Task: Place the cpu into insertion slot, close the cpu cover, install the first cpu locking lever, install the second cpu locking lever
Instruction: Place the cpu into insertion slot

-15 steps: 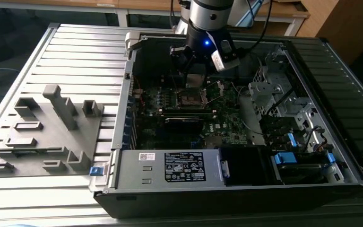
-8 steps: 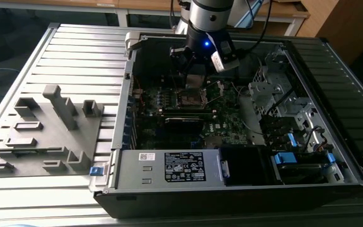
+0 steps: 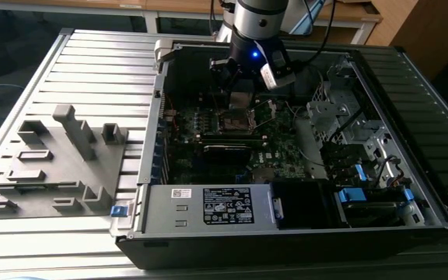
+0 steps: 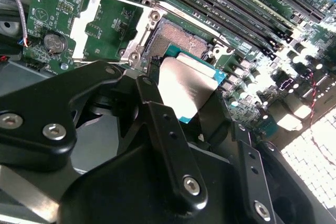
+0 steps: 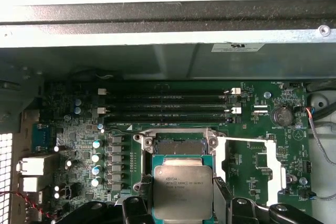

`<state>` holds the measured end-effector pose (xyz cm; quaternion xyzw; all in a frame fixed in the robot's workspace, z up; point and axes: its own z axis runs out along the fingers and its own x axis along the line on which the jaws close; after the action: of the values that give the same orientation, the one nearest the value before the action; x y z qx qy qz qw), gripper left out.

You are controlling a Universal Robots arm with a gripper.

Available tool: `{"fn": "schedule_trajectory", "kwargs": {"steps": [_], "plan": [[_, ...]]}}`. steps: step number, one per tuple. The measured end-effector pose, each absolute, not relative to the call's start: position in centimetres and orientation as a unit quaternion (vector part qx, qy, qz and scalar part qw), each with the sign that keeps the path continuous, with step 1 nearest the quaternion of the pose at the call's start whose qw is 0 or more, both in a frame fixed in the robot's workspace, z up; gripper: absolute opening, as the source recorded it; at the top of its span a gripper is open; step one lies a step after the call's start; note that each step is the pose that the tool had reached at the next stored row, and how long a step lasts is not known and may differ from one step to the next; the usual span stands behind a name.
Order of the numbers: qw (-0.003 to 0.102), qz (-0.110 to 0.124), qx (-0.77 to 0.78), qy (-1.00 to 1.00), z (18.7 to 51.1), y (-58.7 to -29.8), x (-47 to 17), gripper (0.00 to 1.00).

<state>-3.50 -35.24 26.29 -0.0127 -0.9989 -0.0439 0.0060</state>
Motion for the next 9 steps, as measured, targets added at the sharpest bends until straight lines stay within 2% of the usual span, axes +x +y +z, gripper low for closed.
{"fn": "schedule_trajectory", "kwargs": {"steps": [9], "plan": [[0.006,-0.044,-0.013,-0.999,26.10,-35.24,-3.51,0.54]]}}
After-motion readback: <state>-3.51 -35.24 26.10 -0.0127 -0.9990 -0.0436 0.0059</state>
